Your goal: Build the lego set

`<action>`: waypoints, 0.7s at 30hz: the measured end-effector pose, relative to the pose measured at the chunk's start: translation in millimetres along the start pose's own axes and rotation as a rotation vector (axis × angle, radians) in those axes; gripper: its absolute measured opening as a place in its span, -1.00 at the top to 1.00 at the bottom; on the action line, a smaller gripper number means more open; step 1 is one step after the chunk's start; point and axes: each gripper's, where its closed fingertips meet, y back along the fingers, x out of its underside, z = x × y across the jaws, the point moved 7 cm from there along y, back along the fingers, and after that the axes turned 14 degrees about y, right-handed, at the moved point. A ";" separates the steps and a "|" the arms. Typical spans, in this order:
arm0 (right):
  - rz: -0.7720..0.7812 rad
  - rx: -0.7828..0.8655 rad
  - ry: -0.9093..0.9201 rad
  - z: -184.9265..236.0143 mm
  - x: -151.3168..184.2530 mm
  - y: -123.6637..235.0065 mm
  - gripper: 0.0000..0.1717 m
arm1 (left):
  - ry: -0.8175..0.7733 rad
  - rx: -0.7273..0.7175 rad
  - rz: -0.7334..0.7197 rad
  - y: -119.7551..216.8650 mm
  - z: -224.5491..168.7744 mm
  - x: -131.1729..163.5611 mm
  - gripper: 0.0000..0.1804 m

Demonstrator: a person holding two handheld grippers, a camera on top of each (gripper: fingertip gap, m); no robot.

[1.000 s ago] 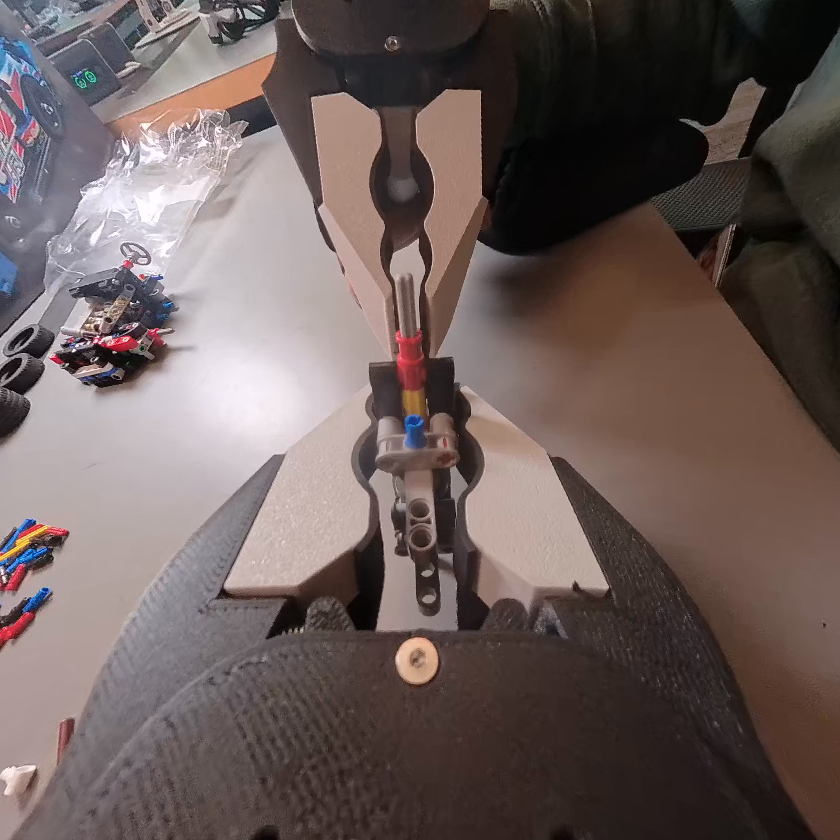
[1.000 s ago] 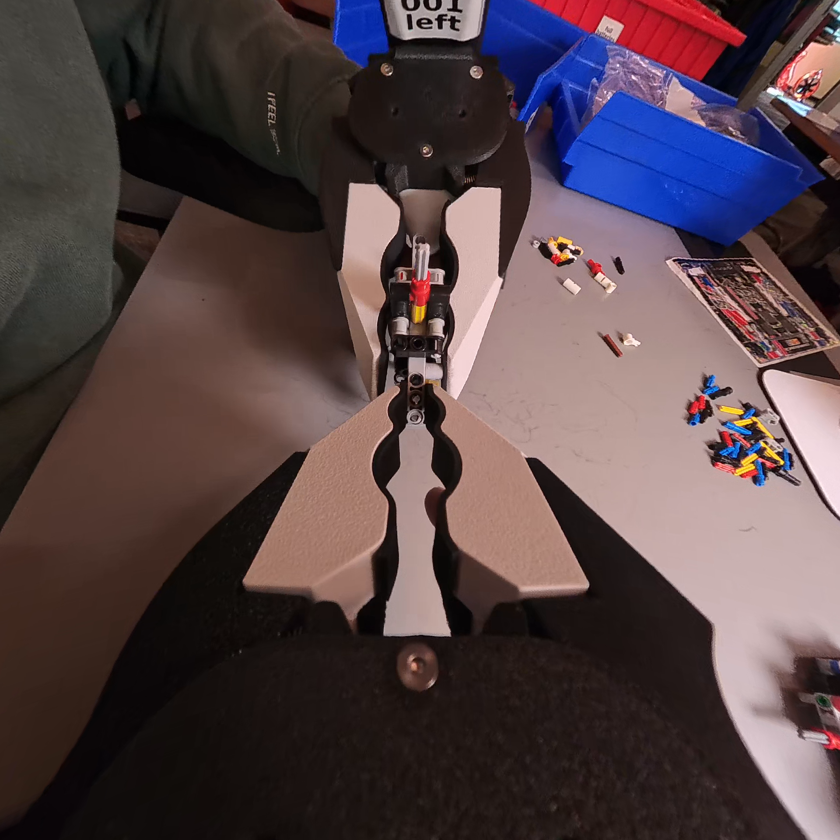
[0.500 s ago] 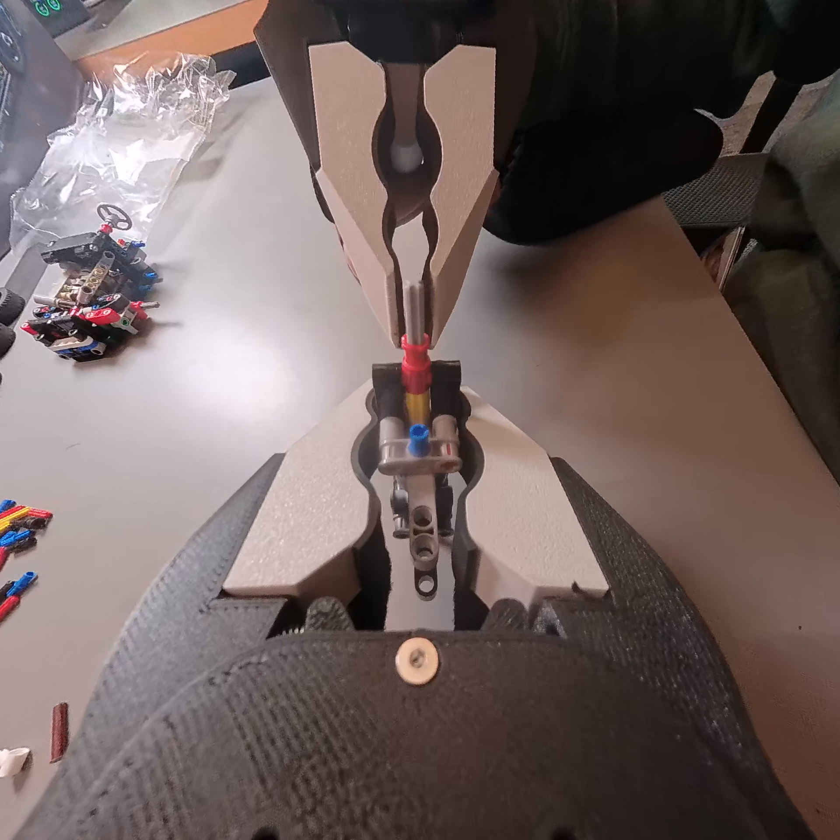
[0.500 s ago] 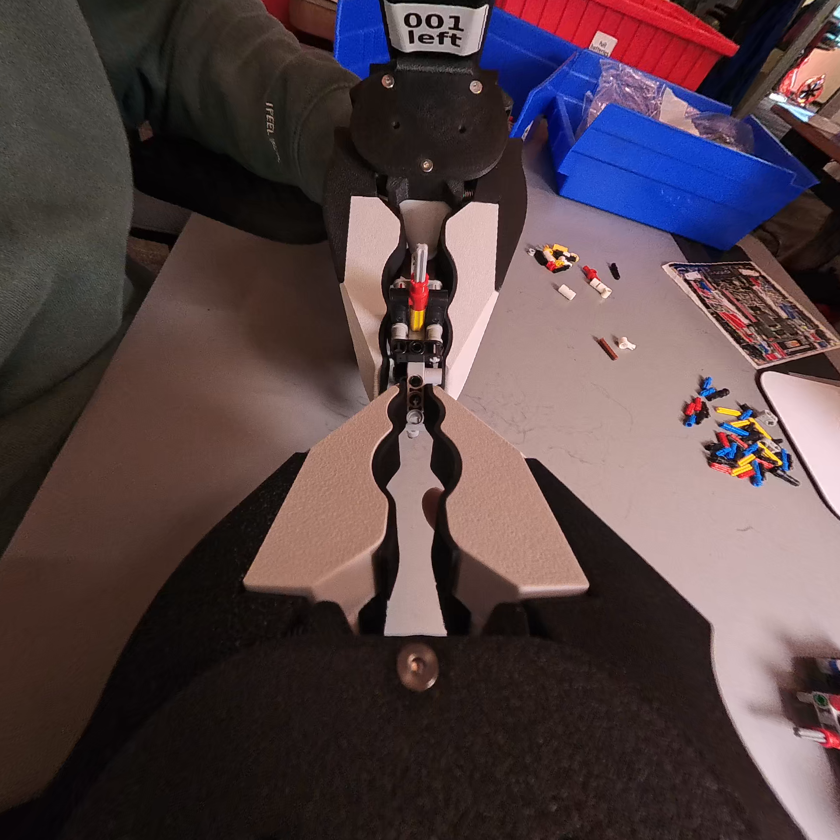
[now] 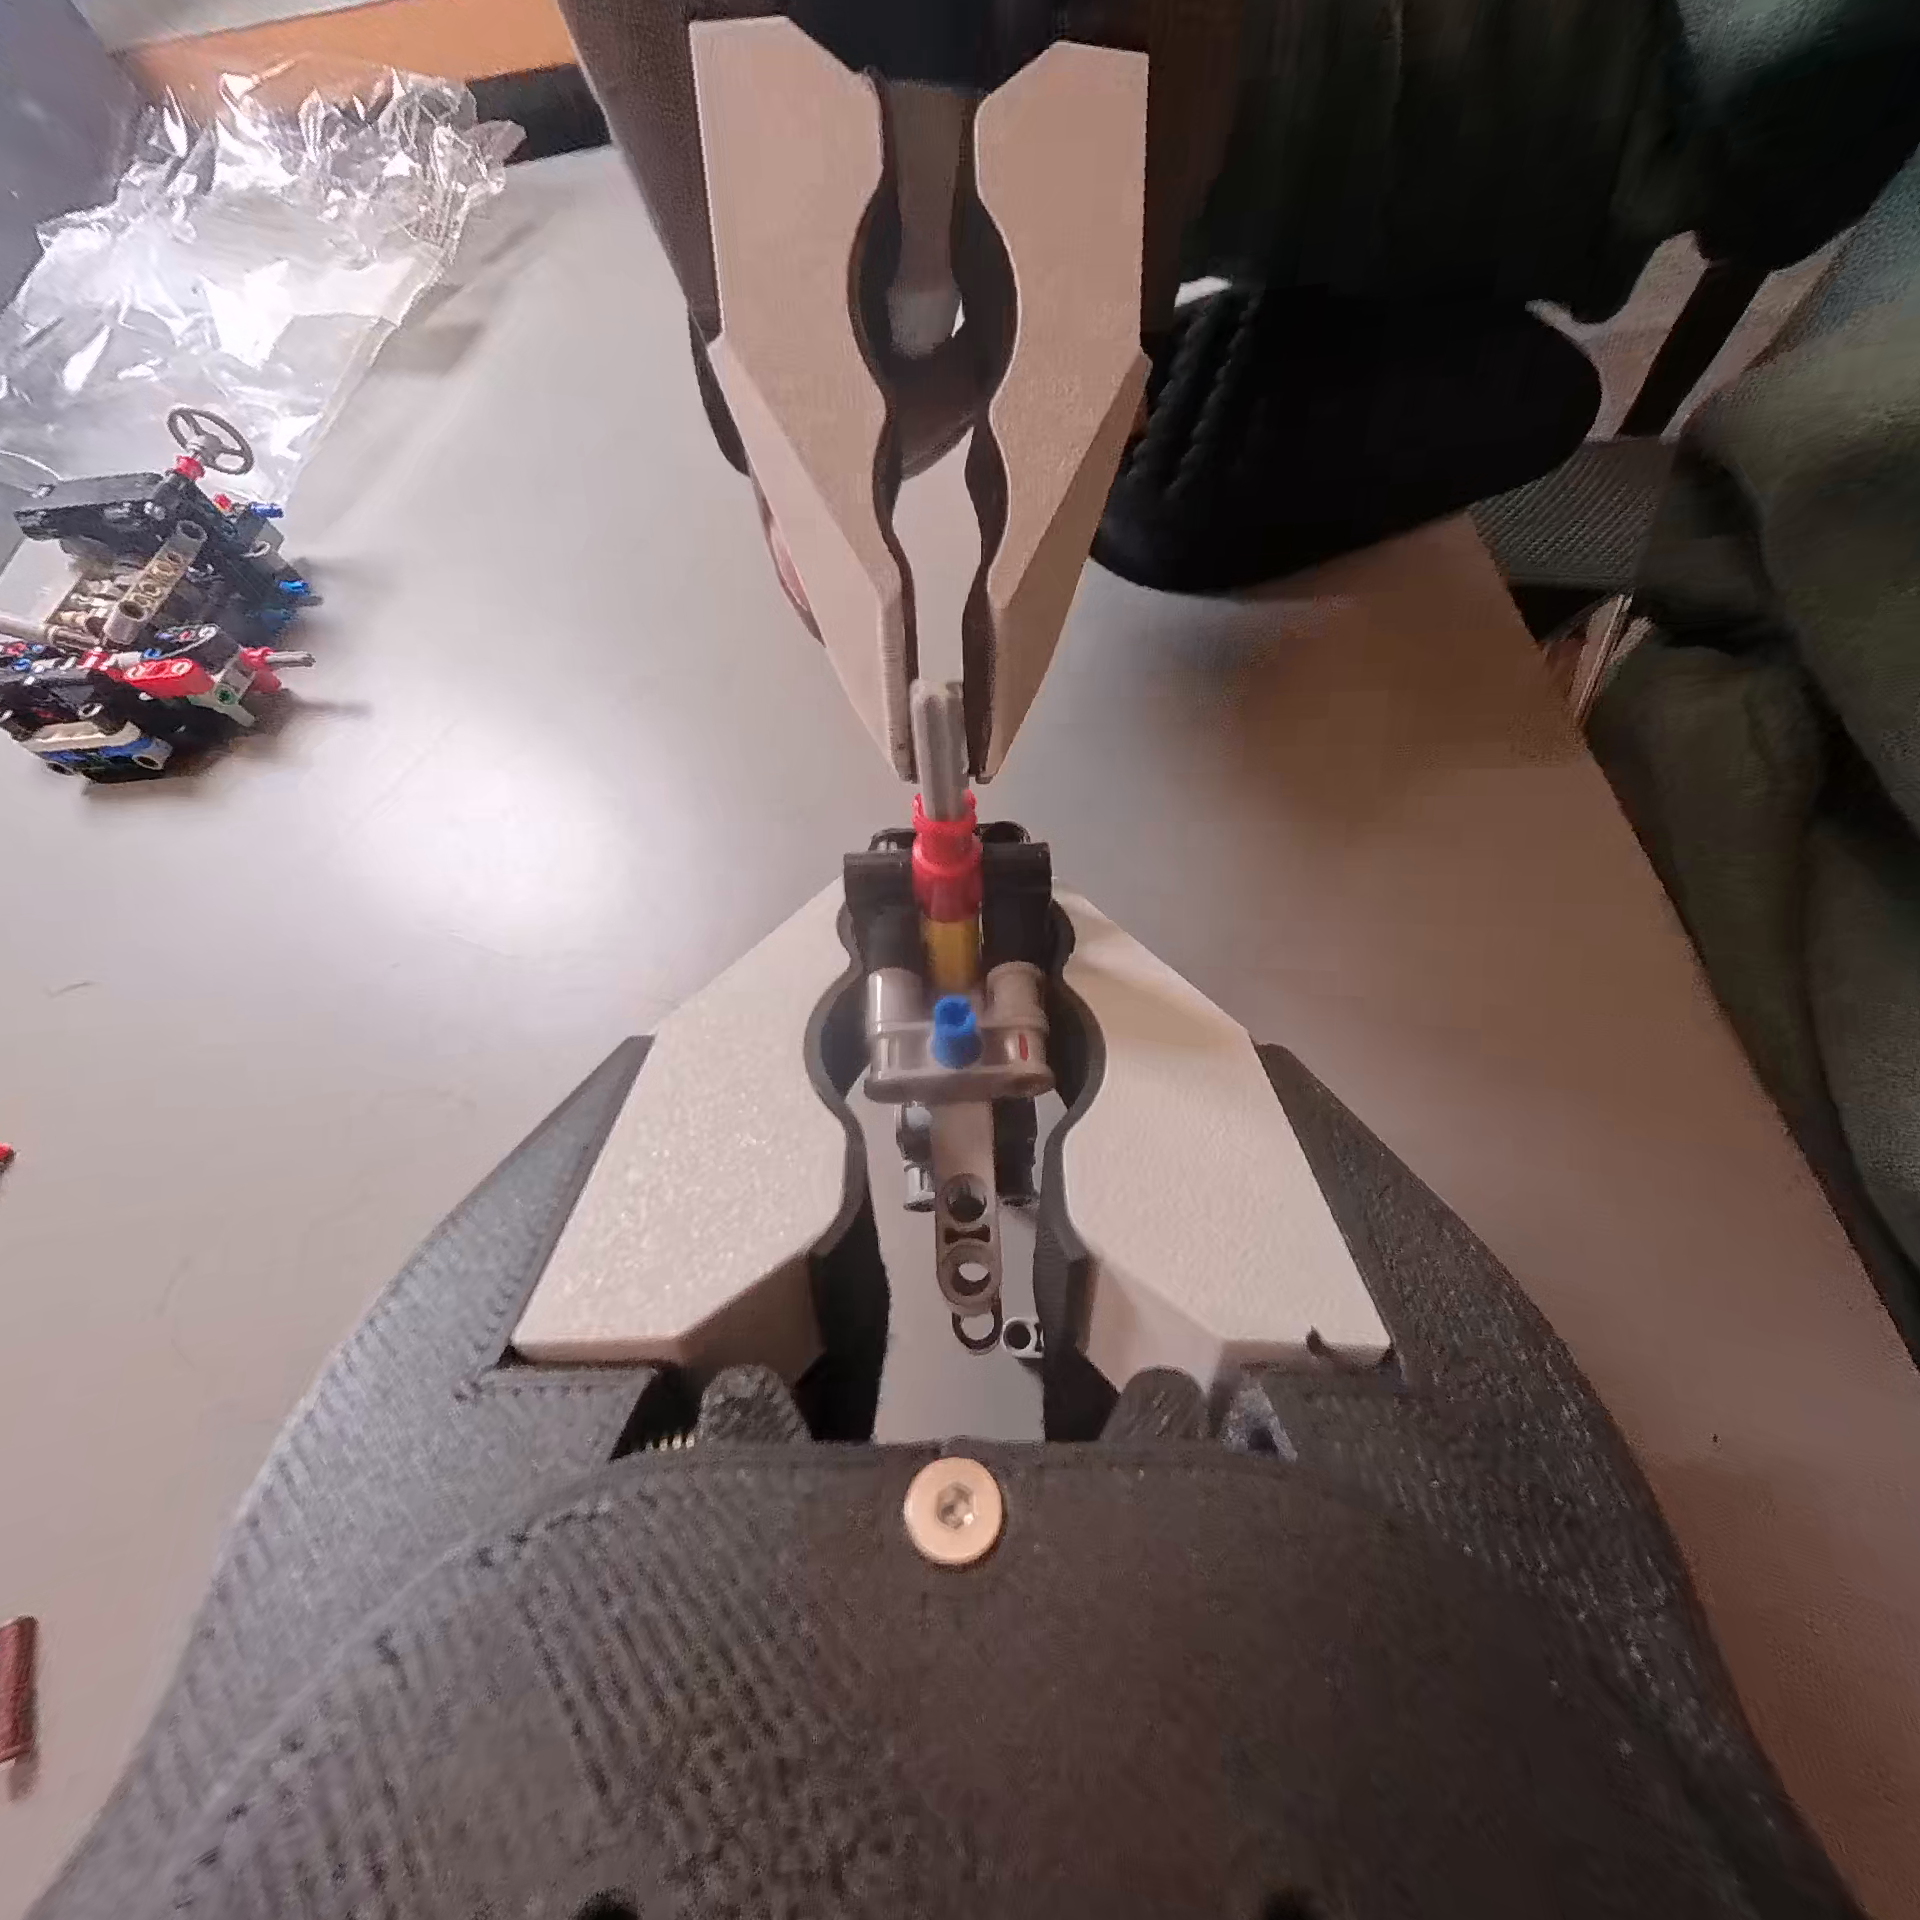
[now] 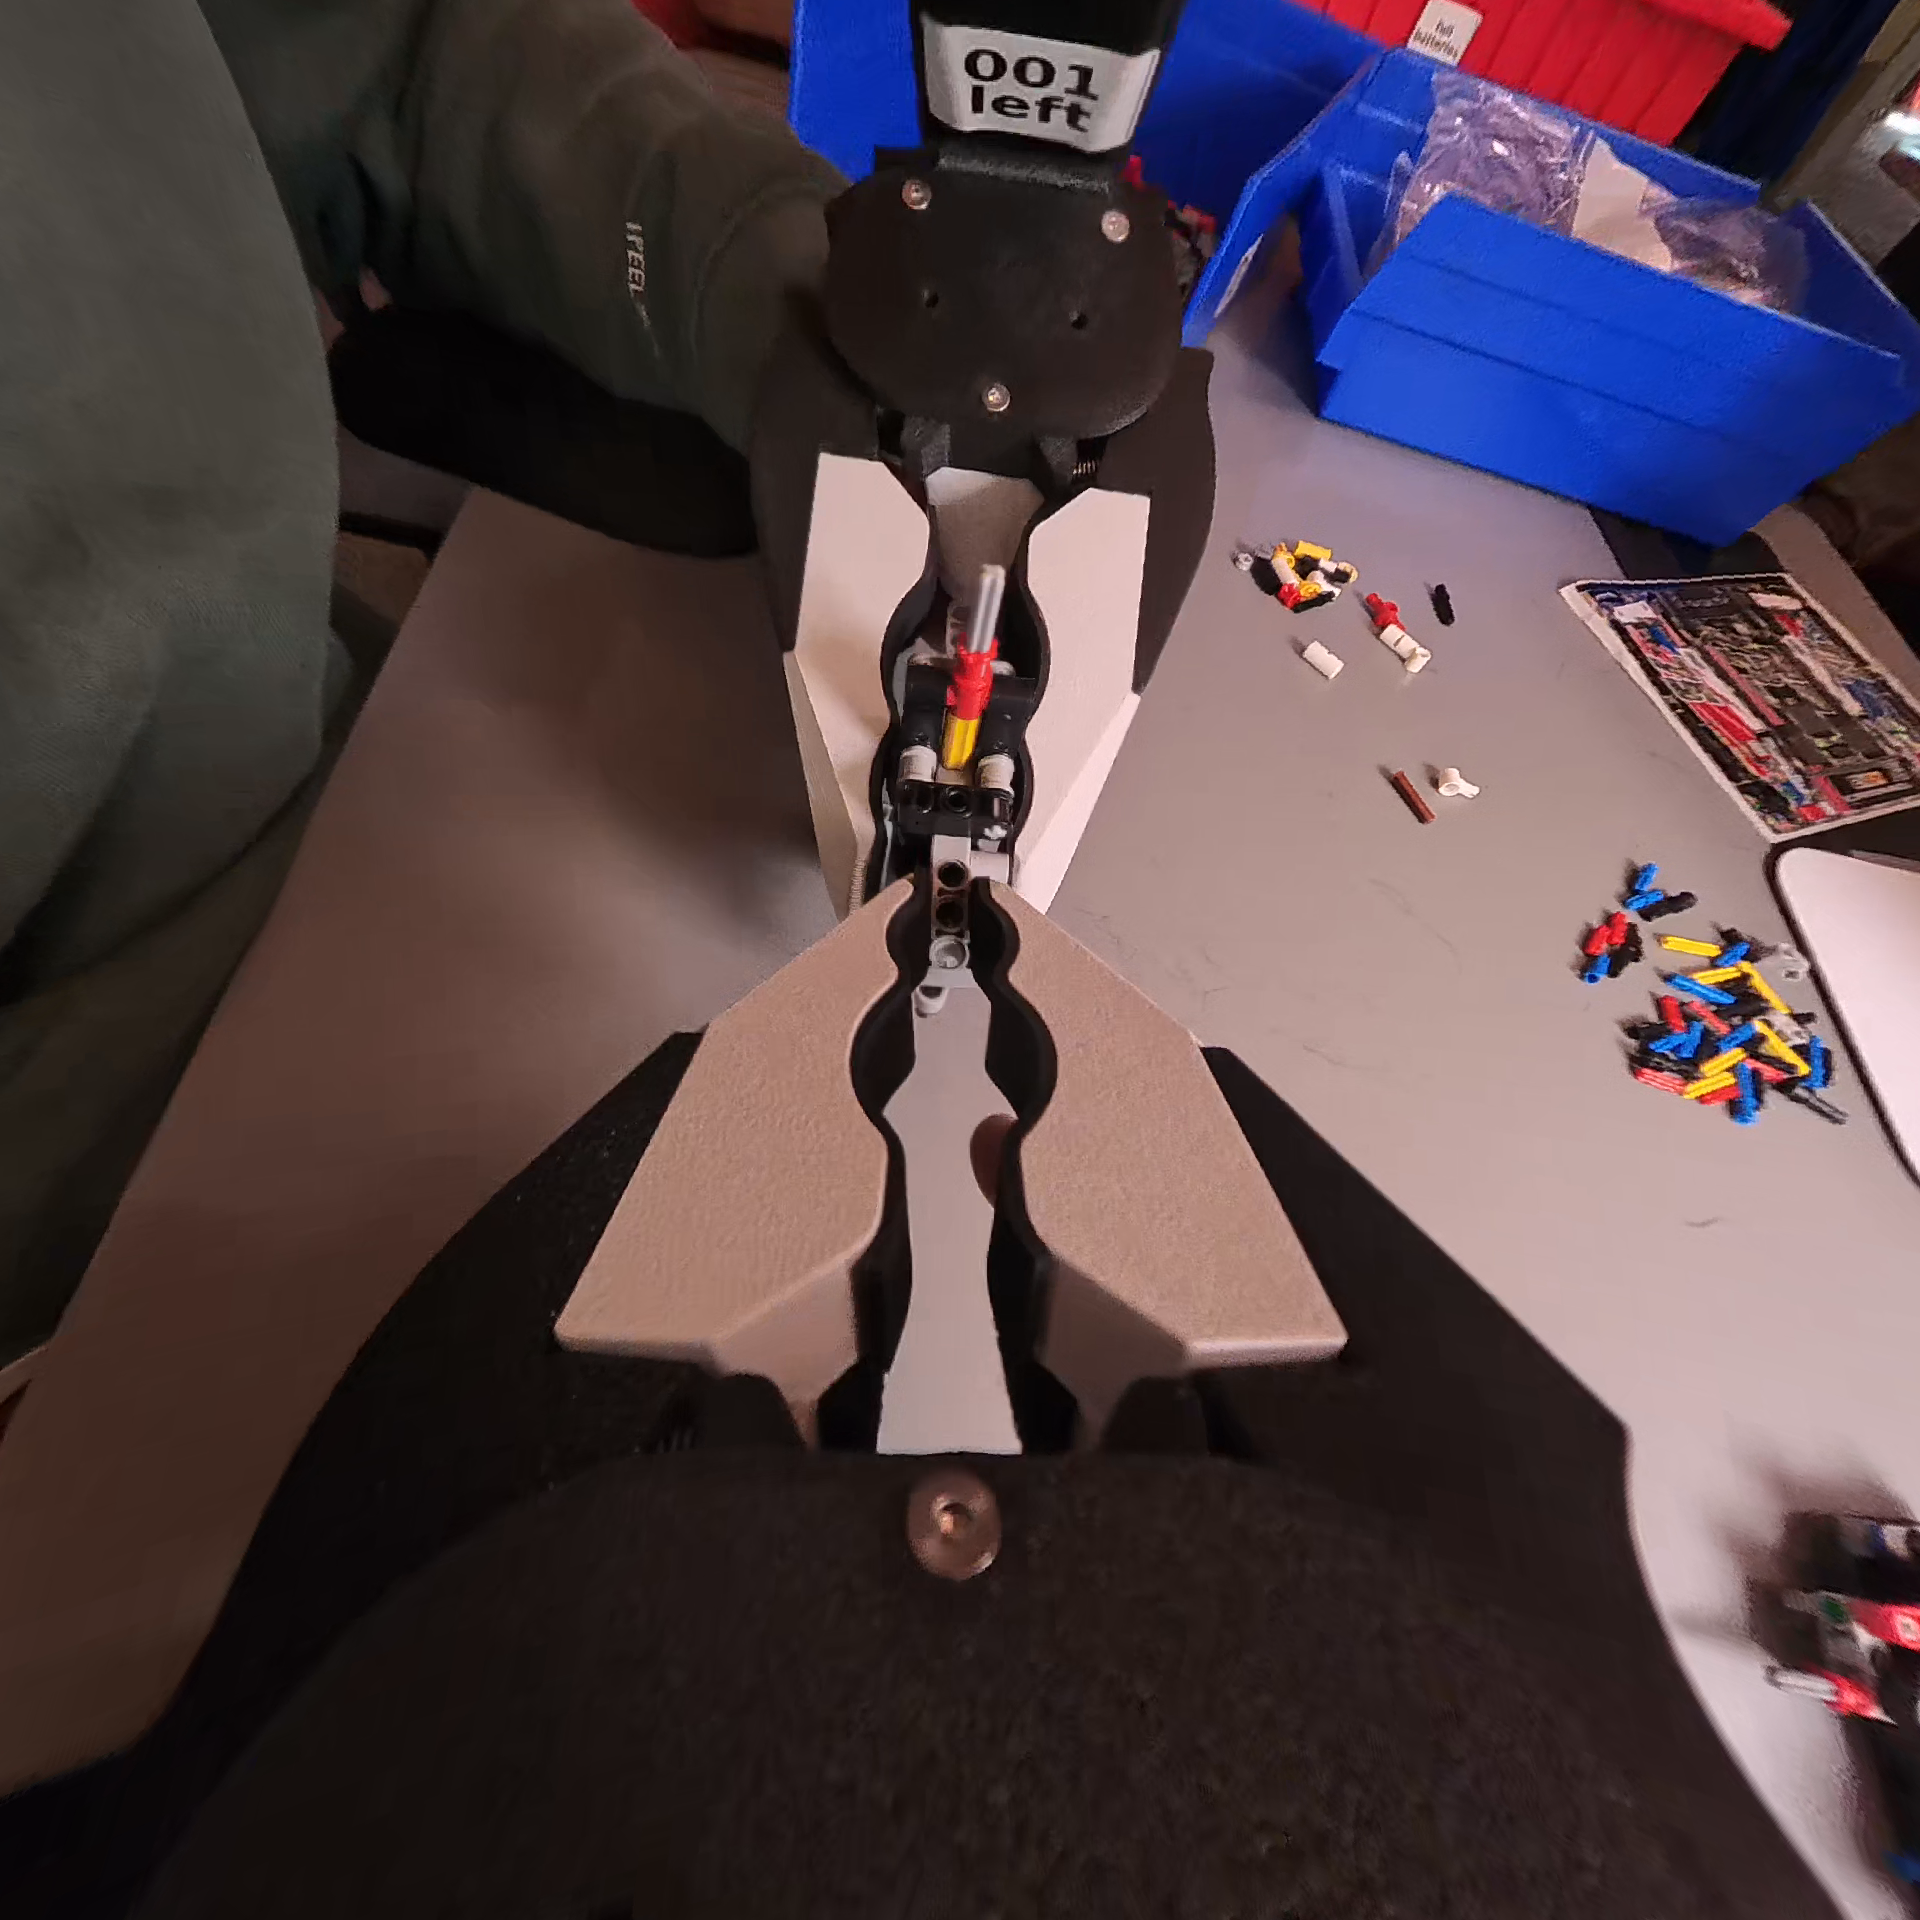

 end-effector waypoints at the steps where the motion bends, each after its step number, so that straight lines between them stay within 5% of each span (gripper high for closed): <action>1: 0.011 0.002 0.008 -1.5 -1.9 0.0 0.94 | 0.011 0.006 -0.036 1.3 0.4 -0.4 0.71; 4: -0.032 0.011 -0.032 -5.1 -4.5 0.6 0.94 | 0.040 0.024 -0.105 6.7 1.6 -3.7 0.69; 9: -0.237 -0.002 -0.378 -21.0 6.7 9.8 0.94 | 0.174 0.108 -0.130 13.9 10.3 0.0 0.50; 11: -0.289 -0.016 -0.478 -22.8 12.2 11.0 0.94 | 0.240 0.148 -0.155 17.2 14.0 -0.4 0.57; 15: -0.301 0.003 -0.490 -19.8 11.6 4.7 0.94 | 0.290 0.140 -0.199 18.3 16.2 -4.2 0.76; 21: -0.293 0.078 -0.449 -22.2 6.0 5.3 0.93 | 0.306 0.107 -0.248 21.7 19.1 -7.5 0.76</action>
